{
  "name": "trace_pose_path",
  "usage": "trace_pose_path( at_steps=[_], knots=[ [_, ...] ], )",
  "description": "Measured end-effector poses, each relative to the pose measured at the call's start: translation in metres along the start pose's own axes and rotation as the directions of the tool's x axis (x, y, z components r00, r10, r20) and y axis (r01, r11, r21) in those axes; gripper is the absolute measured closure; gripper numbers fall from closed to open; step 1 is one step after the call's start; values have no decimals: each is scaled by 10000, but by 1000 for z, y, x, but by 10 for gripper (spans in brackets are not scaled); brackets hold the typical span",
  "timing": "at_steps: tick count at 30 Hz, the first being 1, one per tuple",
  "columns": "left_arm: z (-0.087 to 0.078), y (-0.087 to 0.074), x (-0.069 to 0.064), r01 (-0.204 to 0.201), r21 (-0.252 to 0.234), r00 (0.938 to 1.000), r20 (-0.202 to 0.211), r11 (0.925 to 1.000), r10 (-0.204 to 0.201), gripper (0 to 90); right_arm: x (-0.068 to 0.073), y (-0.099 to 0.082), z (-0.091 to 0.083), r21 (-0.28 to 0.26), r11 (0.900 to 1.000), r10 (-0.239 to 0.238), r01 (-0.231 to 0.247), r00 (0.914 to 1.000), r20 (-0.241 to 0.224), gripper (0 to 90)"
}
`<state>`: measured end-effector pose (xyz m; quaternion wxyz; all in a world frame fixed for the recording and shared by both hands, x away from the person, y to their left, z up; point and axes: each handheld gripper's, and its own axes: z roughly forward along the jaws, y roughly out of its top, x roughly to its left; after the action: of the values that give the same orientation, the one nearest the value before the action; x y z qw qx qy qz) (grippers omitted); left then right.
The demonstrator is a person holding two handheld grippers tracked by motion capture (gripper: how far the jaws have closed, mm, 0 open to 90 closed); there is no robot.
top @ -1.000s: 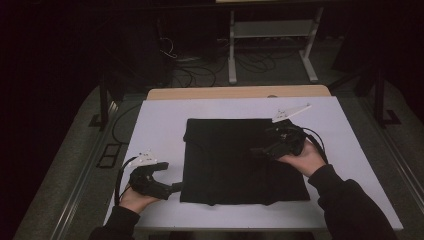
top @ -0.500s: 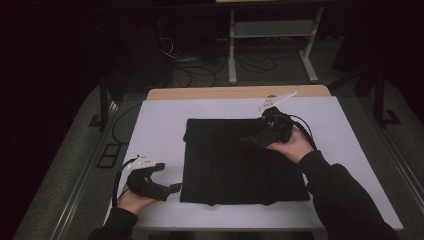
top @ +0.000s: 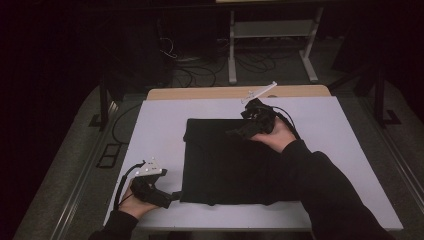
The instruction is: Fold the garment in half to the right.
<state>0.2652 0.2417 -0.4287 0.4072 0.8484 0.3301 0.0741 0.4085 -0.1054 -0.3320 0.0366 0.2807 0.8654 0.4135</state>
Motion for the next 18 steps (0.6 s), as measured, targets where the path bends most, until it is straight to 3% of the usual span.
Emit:
trace_pose_path(
  at_steps=[18],
  knots=[
    [10,-5,-6,-392,492,9984,421,9980,372,0,-6,21,32,119,9999,-9,10,10000,-57,0]
  ],
)
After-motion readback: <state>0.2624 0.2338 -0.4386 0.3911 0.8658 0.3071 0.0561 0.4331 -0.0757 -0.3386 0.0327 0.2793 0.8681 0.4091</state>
